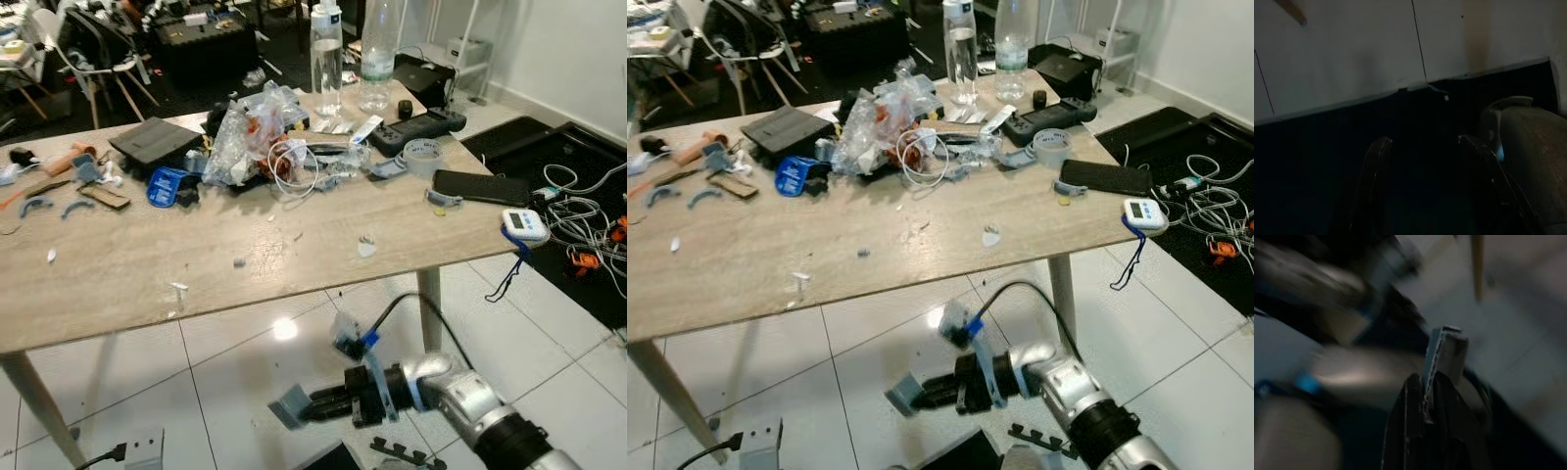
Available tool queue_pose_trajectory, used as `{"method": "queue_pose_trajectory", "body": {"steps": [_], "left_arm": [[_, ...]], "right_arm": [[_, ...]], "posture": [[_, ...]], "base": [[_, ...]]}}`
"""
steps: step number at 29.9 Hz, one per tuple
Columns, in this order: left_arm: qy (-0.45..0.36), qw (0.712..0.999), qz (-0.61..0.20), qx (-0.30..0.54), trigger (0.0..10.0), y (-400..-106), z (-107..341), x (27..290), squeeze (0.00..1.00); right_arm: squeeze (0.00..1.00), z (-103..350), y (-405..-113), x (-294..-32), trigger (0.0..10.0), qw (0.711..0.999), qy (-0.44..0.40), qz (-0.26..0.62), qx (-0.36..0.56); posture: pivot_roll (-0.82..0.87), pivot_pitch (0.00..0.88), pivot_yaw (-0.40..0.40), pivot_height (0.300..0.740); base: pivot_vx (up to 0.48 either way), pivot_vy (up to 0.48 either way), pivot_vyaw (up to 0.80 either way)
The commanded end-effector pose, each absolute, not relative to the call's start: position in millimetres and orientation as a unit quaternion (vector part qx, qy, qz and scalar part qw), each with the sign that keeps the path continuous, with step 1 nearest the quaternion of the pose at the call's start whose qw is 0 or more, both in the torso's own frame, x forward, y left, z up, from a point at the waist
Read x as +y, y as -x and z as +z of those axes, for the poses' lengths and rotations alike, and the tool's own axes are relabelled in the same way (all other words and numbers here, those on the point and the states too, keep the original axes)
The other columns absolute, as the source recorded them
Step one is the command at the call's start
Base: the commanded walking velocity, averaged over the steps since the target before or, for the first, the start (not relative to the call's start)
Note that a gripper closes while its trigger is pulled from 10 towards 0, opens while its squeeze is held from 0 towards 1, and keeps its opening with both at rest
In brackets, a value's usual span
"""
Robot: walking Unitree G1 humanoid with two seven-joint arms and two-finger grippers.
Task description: Picking trash to rubbish bin
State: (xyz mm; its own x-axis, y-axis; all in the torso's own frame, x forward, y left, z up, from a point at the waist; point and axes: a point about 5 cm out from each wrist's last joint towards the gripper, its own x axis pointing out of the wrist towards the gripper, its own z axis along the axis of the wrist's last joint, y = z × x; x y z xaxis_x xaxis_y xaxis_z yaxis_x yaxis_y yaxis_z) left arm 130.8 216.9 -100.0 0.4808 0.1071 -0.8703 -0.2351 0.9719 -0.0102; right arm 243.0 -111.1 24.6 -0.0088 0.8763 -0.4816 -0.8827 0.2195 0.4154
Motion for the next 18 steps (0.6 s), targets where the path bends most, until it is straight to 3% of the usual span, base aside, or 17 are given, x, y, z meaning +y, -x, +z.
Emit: {"method": "queue_pose_trajectory", "body": {"steps": [1, 6, 12, 17, 18], "left_arm": [[0.061, 0.851, 0.106, 0.51, 10.0, -124.6, -101.4, 221.2, 0.0], [0.061, 0.851, 0.106, 0.51, 10.0, -124.6, -101.3, 221.6, 0.0], [0.061, 0.85, 0.105, 0.512, 10.0, -123.2, -102.0, 220.4, 0.0], [0.062, 0.85, 0.105, 0.512, 10.0, -122.5, -102.4, 219.3, 0.0], [0.064, 0.85, 0.106, 0.512, 10.0, -121.5, -102.9, 218.4, 0.0]], "right_arm": [[0.0, 2.7, -240.8, -124.1, 10.0, 0.723, 0.051, 0.576, 0.378], [0.0, -12.9, -239.7, -134.0, 10.0, 0.743, 0.077, 0.526, 0.406], [0.0, -58.8, -214.7, -178.0, 10.0, 0.802, 0.136, 0.307, 0.494], [0.0, -71.9, -196.8, -194.6, 10.0, 0.809, 0.145, 0.228, 0.523], [0.0, -83.0, -174.2, -208.8, 10.0, 0.808, 0.127, 0.159, 0.553]], "posture": [[-0.14, 0.043, 0.106, 0.74], [-0.14, 0.042, 0.106, 0.74], [-0.14, 0.045, 0.102, 0.74], [-0.13, 0.051, 0.094, 0.74], [-0.13, 0.055, 0.085, 0.74]], "base": [[-0.371, 0.0, 0.0], [-0.371, 0.0, 0.0], [-0.369, 0.0, 0.0], [-0.371, 0.0, 0.0], [-0.368, 0.0, 0.0]]}}
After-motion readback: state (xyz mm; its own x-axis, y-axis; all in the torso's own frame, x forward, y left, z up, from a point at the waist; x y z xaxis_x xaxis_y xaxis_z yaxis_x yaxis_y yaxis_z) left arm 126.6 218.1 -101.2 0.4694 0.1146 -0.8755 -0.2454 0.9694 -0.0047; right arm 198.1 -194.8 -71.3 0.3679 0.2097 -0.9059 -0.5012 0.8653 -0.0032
